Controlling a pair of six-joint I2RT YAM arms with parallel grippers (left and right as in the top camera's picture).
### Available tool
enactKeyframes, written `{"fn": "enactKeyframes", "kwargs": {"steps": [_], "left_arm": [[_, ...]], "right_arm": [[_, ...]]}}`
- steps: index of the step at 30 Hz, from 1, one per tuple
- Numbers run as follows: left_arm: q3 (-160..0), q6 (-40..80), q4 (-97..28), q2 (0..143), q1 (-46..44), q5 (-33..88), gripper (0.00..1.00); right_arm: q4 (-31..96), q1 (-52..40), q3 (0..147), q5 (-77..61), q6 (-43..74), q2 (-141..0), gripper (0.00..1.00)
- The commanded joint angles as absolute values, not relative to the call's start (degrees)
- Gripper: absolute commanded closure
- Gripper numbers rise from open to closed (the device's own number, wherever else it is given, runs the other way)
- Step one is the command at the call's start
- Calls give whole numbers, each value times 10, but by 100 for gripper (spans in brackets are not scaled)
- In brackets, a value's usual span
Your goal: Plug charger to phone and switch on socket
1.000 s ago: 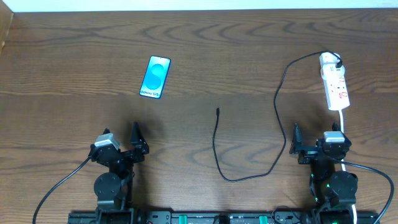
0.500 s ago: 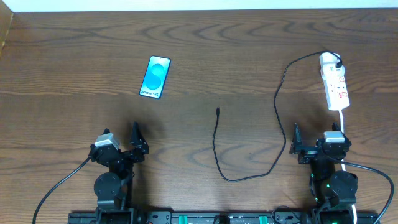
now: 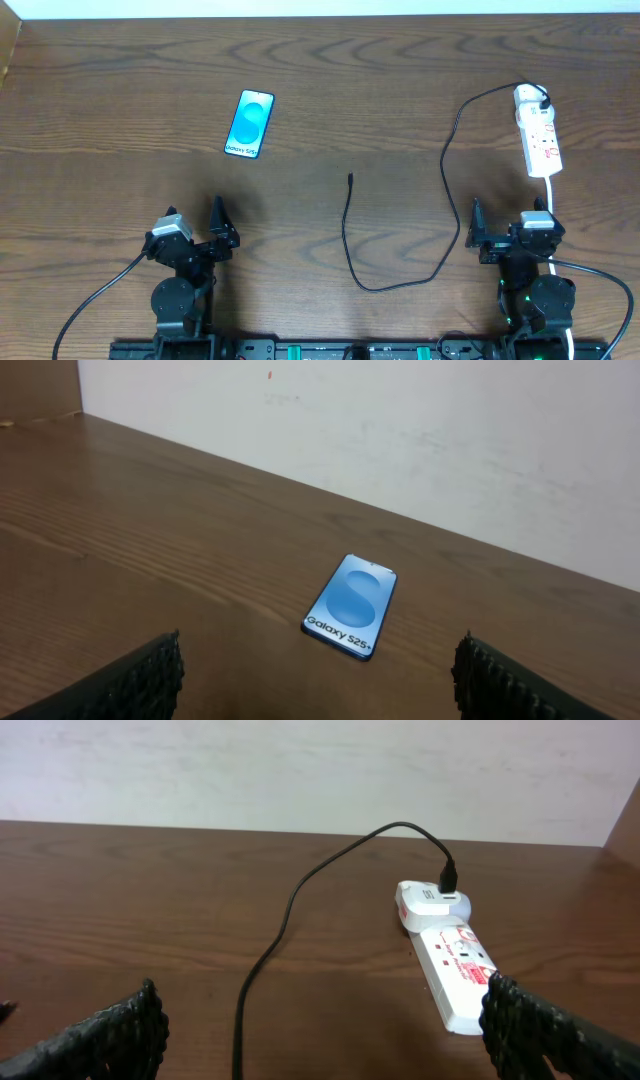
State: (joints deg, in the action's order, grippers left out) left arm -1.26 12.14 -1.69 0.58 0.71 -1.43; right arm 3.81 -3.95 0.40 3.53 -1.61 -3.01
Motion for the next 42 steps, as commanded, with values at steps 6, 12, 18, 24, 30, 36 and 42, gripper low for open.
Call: {"fn": "enactKeyframes", "kwargs": {"steps": [6, 12, 18, 24, 30, 36, 42], "left_arm": [[-13, 113, -41, 3, 10, -21, 14], [-35, 98, -41, 3, 10, -20, 14], [-73, 98, -43, 22, 10, -19, 14], [-129, 72, -43, 81, 10, -19, 14], [-205, 49, -57, 177, 10, -19, 14], [-300, 45, -100, 302, 10, -19, 14], [-418, 45, -174, 429, 10, -19, 14]], "right_arm": [[41, -42, 3, 35, -22, -31, 1], [41, -42, 3, 35, -22, -31, 1], [41, -42, 3, 35, -22, -31, 1], [41, -42, 3, 35, -22, -31, 1], [41, -42, 3, 35, -22, -31, 1], [41, -42, 3, 35, -22, -31, 1], [41, -42, 3, 35, -22, -31, 1]]}}
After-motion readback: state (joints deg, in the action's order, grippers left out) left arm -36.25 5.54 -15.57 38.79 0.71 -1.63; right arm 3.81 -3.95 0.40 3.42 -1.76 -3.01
